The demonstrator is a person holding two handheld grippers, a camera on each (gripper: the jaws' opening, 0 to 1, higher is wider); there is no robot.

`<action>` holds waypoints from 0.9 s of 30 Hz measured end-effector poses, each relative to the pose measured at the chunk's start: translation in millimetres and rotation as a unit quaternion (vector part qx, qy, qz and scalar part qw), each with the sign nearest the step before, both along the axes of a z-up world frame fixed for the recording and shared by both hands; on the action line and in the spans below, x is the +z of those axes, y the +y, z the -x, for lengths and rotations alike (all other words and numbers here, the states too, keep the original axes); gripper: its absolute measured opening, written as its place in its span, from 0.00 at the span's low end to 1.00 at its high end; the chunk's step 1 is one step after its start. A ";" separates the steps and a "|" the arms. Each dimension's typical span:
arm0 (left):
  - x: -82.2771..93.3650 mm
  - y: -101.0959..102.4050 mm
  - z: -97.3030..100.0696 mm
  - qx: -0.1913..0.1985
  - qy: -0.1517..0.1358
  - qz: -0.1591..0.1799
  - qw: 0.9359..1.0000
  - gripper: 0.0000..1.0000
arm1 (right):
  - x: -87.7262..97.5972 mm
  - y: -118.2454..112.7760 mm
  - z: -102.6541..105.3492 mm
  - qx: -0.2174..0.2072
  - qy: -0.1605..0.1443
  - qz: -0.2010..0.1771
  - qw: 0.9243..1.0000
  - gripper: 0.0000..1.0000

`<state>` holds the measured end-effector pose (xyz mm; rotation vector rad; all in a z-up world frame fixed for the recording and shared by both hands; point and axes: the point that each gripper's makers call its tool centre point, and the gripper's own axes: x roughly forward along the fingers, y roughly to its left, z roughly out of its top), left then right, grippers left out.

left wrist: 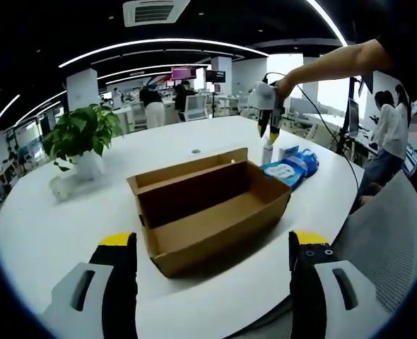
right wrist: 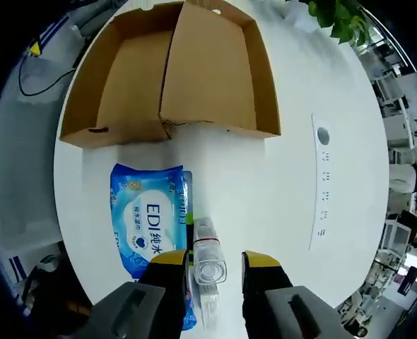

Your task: Operate the shoe box by opening the lid, removing the specified soft item, and placing it in the target area until the item is outside and the box remains undamaged.

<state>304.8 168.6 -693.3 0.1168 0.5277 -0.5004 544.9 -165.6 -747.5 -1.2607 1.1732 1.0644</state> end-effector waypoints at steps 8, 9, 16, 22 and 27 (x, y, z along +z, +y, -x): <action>-14.8 11.5 -9.7 0.023 0.022 0.005 0.999 0.85 | 5.7 17.4 3.0 -0.049 0.004 -0.061 0.997 0.32; -15.8 13.2 -11.2 0.028 0.024 0.006 0.999 0.84 | 6.7 21.0 2.8 -0.060 0.003 -0.073 0.995 0.33; -25.9 18.9 -20.8 0.030 0.036 -0.003 0.999 0.79 | 11.6 38.1 -6.4 -0.095 -0.021 -0.134 0.986 0.33; -32.2 27.8 -30.3 0.055 0.055 0.014 0.997 0.69 | 10.4 44.1 -16.2 -0.123 -0.043 -0.160 0.979 0.33; -36.5 39.2 -38.0 0.096 0.074 0.034 0.992 0.58 | 10.7 41.8 -32.1 -0.151 -0.079 -0.170 0.971 0.32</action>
